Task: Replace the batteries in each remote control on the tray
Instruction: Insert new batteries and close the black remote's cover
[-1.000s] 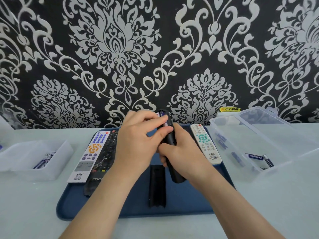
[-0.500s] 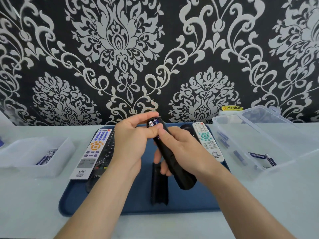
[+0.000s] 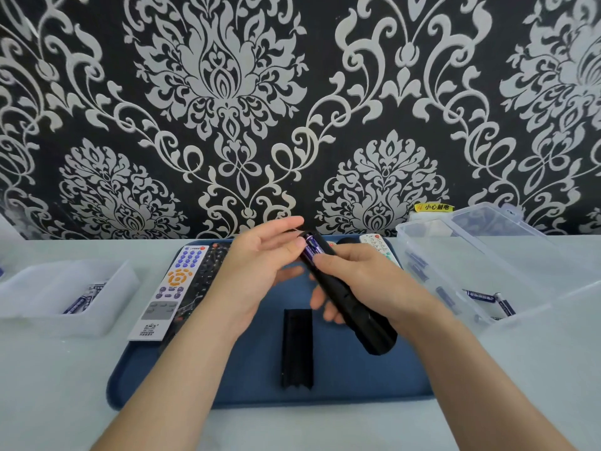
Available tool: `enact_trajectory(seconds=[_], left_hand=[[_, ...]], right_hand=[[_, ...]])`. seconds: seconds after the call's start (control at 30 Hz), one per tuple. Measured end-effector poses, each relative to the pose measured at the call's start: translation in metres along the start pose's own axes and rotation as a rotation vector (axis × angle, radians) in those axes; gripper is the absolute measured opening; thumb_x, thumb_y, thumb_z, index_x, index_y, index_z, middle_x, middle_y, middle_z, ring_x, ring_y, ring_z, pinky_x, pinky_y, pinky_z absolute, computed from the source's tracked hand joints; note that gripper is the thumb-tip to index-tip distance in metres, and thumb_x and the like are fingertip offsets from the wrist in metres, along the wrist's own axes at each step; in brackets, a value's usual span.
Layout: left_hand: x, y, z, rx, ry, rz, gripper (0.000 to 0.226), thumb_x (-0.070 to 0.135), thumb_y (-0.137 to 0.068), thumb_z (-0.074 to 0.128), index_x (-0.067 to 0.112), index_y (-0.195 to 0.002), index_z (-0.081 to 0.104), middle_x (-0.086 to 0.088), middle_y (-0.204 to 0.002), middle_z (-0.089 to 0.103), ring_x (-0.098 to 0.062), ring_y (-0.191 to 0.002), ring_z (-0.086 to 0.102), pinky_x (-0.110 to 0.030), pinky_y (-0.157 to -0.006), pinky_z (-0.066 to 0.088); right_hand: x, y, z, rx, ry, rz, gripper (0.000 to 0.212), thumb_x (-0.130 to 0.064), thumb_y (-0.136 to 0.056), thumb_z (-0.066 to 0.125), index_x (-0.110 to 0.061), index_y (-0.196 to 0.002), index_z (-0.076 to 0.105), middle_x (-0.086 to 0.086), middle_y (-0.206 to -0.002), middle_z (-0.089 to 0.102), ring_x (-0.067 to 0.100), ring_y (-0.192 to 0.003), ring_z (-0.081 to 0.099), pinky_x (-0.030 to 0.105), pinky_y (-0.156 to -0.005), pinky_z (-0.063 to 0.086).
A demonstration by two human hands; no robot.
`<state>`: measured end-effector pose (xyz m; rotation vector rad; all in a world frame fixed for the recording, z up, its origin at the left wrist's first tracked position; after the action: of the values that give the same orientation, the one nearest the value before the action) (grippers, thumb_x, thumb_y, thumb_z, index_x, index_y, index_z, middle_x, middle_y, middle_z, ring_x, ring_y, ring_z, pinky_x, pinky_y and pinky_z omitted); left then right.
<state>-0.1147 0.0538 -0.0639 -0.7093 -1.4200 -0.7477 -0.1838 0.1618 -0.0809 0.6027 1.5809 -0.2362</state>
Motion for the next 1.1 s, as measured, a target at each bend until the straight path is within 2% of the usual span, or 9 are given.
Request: enact_trajectory(seconds=[0.13,0.23,0.3,0.5,0.63,0.73,0.8,0.97,1.1], left_hand=[[-0.003,-0.001,-0.012,-0.021,-0.842,0.027,0.014,0.036,-0.084,0.069,0.035,-0.097,0.066,0.007,-0.083,0.066,-0.012,-0.069,0.062,-0.037,-0.075,0.056],[-0.03,0.011,0.0,-0.195,-1.422,-0.103,0.052,0.073,-0.071,0.059,0.035,-0.106,0.058,0.005,-0.1,0.064,-0.019,-0.094,0.061,-0.035,-0.083,0.05],[-0.041,0.019,0.019,-0.259,-1.588,-0.073,0.065,0.076,-0.068,0.058,0.03,-0.113,0.05,0.001,-0.108,0.064,-0.025,-0.104,0.059,-0.036,-0.081,0.048],[-0.035,0.006,0.012,-0.164,-1.169,-0.02,0.037,0.034,-0.076,0.074,0.037,-0.109,0.058,0.006,-0.089,0.062,-0.022,-0.098,0.062,-0.029,-0.082,0.047],[0.0,-0.004,-0.028,0.146,-0.683,0.131,0.029,0.022,-0.075,0.077,0.037,-0.092,0.059,0.004,-0.072,0.069,-0.019,-0.073,0.066,-0.039,-0.077,0.054],[0.038,0.011,-0.039,0.384,-0.457,0.393,0.029,0.008,-0.079,0.073,0.028,-0.083,0.051,0.004,-0.078,0.066,-0.013,-0.073,0.062,-0.023,-0.071,0.049],[0.046,0.017,-0.03,0.325,-0.258,0.479,0.034,-0.007,-0.079,0.068,0.021,-0.076,0.049,0.003,-0.081,0.068,-0.007,-0.08,0.065,-0.014,-0.074,0.048],[0.032,0.007,-0.003,-0.075,0.211,0.377,0.04,-0.017,-0.063,0.062,0.022,-0.062,0.055,-0.005,-0.086,0.074,-0.021,-0.103,0.068,-0.026,-0.079,0.053],[0.02,0.014,0.018,-0.4,-0.022,0.274,0.042,-0.015,-0.061,0.065,0.024,-0.075,0.066,0.0,-0.121,0.067,-0.014,-0.12,0.059,-0.022,-0.082,0.051]], right_hand=[[0.004,-0.002,-0.015,0.108,-0.007,0.006,0.026,-0.027,-0.097,0.06,-0.006,-0.082,0.062,0.016,-0.067,0.07,0.022,-0.047,0.058,0.025,-0.047,0.044],[0.005,-0.003,-0.025,0.189,0.019,-0.014,0.027,-0.024,-0.095,0.063,-0.006,-0.075,0.061,0.016,-0.066,0.068,0.022,-0.046,0.056,0.033,-0.052,0.044],[0.004,-0.003,-0.029,0.22,0.049,-0.025,0.024,-0.021,-0.094,0.064,-0.005,-0.078,0.062,0.014,-0.066,0.068,0.021,-0.047,0.056,0.034,-0.054,0.046],[0.004,0.001,-0.024,0.148,0.082,-0.003,0.009,0.001,-0.091,0.056,-0.003,-0.082,0.055,0.019,-0.067,0.058,0.019,-0.045,0.052,0.032,-0.051,0.043],[0.005,0.004,-0.022,0.087,0.025,0.028,0.008,0.007,-0.09,0.054,0.0,-0.095,0.055,0.019,-0.072,0.054,0.017,-0.045,0.055,0.03,-0.051,0.045],[0.006,0.003,-0.015,0.05,-0.136,0.051,0.006,-0.007,-0.095,0.058,-0.004,-0.09,0.055,0.019,-0.077,0.057,0.019,-0.048,0.058,0.027,-0.048,0.046],[0.007,0.002,-0.008,0.038,-0.27,0.073,0.014,-0.021,-0.098,0.058,-0.008,-0.094,0.06,0.017,-0.082,0.066,0.018,-0.05,0.059,0.025,-0.046,0.048],[0.005,-0.004,-0.003,0.094,-0.596,0.021,0.022,-0.025,-0.092,0.067,-0.006,-0.103,0.064,0.012,-0.08,0.071,0.013,-0.052,0.057,0.022,-0.049,0.051],[0.009,-0.006,-0.011,0.198,-0.753,-0.007,0.008,-0.011,-0.085,0.073,-0.007,-0.088,0.067,0.006,-0.069,0.061,0.011,-0.052,0.053,0.019,-0.049,0.05]])
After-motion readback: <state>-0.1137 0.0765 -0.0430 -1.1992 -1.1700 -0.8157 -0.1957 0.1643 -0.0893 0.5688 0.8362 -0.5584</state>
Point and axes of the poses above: each hand's wrist, its own y-axis away from the middle knuckle, its own z-axis out of the palm, x = y × z, the point moved 9 cm from there along -y, towards the middle knuckle
